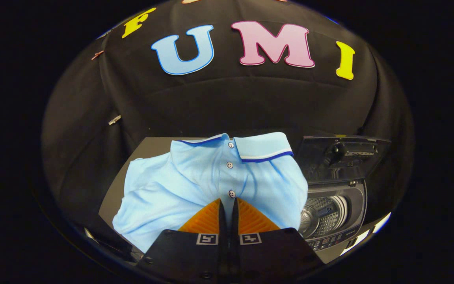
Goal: Put the clothes into the washing machine and then close the washing machine lid.
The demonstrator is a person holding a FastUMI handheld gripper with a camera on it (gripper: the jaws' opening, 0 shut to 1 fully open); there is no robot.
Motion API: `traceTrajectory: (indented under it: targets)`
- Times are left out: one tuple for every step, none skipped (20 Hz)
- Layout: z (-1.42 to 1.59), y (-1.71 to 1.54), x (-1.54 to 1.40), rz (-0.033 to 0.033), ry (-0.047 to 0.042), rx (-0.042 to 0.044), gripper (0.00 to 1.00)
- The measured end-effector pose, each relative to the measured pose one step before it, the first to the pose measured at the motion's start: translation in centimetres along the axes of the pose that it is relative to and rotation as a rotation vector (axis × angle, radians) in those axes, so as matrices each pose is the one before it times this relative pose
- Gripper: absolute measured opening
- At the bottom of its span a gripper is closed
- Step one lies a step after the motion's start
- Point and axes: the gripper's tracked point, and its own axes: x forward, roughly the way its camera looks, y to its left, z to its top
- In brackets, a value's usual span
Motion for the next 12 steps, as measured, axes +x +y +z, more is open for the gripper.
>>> traceTrajectory:
  targets:
    - [0.579, -1.374, -0.557, 0.01446, -0.01059, -0.01061, 0.05]
    - [0.463, -1.642, -0.529, 0.01071, -0.01321, -0.01213, 0.05]
    - [0.509, -1.564, -0.571, 0.00934, -0.01472, -0.0114, 0.05]
    - [0.127, -1.497, -0.635, 0.01343, -0.00869, -0.00316, 0.05]
    - [-0.1, -1.319, -0.561, 0.01577, 0.00013, 0.00702, 0.05]
    - [-0.265, -1.569, -0.488, 0.0075, 0.00579, 0.01012, 0.05]
    - [-0.173, -1.559, -0.55, -0.00025, 0.00512, 0.00785, 0.05]
    - [-0.051, -1.729, -0.497, -0.00775, -0.00029, 0.01052, 0.05]
    - [0.016, -1.471, -0.351, -0.00435, -0.00544, 0.01304, 0.05]
    - [-0.141, -1.373, -0.255, -0.00264, -0.00157, 0.01733, 0.05]
    - [-0.185, -1.232, -0.17, -0.00484, 0.00446, 0.0158, 0.05]
    - [-0.133, -1.329, -0.315, -0.00835, 0.00487, 0.01855, 0.05]
